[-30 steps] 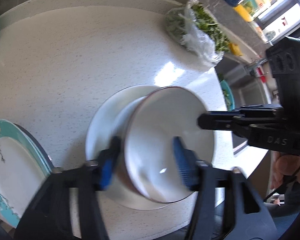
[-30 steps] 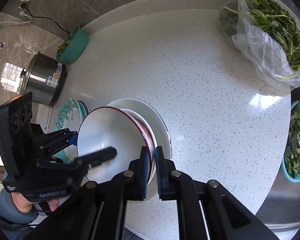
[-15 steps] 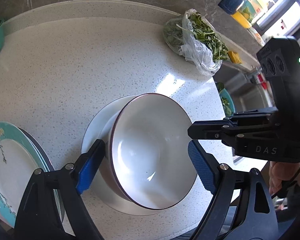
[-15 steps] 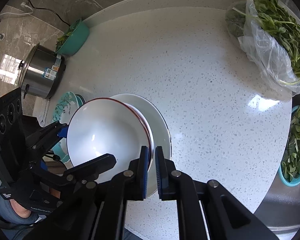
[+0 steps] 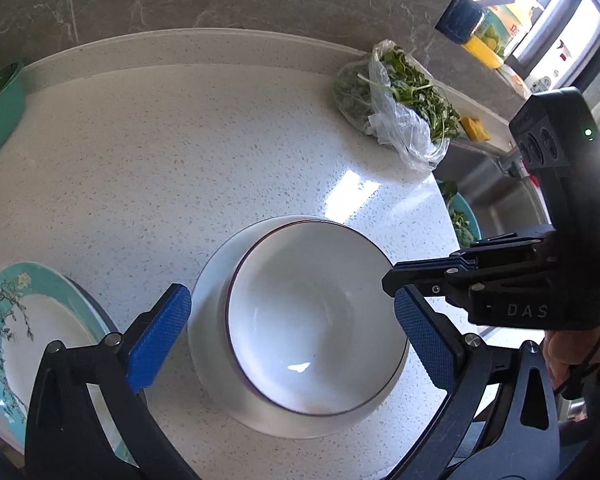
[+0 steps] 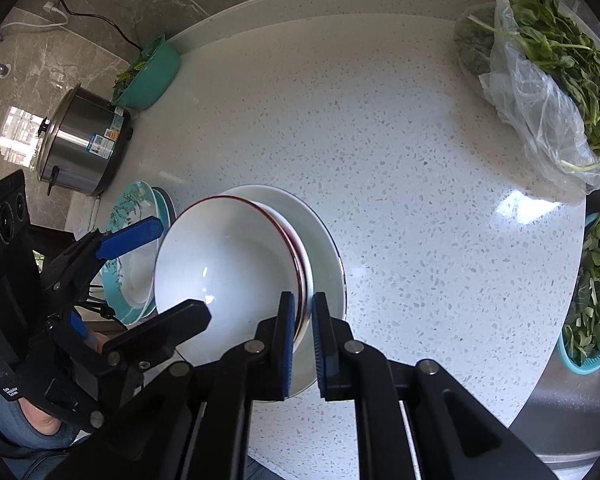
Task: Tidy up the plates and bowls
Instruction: 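Move both grippers to the white dish holding the bowls and close on its rim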
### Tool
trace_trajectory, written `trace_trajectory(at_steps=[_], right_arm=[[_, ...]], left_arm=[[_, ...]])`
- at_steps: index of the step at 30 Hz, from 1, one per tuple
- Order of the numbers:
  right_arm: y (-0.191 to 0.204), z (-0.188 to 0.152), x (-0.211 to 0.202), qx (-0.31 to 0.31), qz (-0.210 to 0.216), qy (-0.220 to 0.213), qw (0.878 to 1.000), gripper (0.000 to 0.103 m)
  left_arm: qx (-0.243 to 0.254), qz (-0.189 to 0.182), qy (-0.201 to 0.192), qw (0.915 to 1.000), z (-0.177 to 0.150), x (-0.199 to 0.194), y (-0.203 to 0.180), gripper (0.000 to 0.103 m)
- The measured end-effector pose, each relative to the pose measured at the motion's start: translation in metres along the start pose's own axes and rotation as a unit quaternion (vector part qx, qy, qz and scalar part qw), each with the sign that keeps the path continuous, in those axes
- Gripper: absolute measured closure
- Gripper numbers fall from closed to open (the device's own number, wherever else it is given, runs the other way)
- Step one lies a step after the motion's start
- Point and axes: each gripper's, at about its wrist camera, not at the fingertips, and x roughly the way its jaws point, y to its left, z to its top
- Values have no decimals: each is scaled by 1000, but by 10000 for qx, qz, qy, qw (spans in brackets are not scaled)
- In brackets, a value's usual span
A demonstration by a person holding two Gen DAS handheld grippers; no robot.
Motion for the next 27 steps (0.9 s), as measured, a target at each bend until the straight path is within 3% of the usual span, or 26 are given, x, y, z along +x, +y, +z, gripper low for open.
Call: trace_trajectory(at_steps=[3,5,6,7,8,12,19,24,27], right_arm=[[-4,-1,-11,-5,137,-115,9998,83],[-12,-1,-23,-1,352,-248,9991,57],[-17,0,-27,-3,401,-282,9988,36],[-22,1,-32,-16,456,-344,9984,28],[-28,1,-39,-54,525,-435,9977,29],[-43,4,-50,-123,640,-493,9967,24],[-40,4,-52,-258,422,-470,9977,15],[-36,-3,-40,-301,-346,-297,9985,18],[-40,-3,-28,-318,-329,-102,9989,28]], left_arm=[[-196,171,-128,9996,-7,-15,9,0],[-362,311,-190,9987,-17,-26,17,0],[-472,413,-199,9978,-24,-31,21,0],[-607,514,-170,9967,-33,-36,26,0],[-640,660,70,9957,-41,-41,30,0],[-1028,1062,37,9890,-74,-63,39,0],[-1019,724,-299,9917,-94,-76,42,0],[-1235,1075,8,9865,-99,-50,51,0],[-1266,1157,54,9852,-102,-42,51,3]])
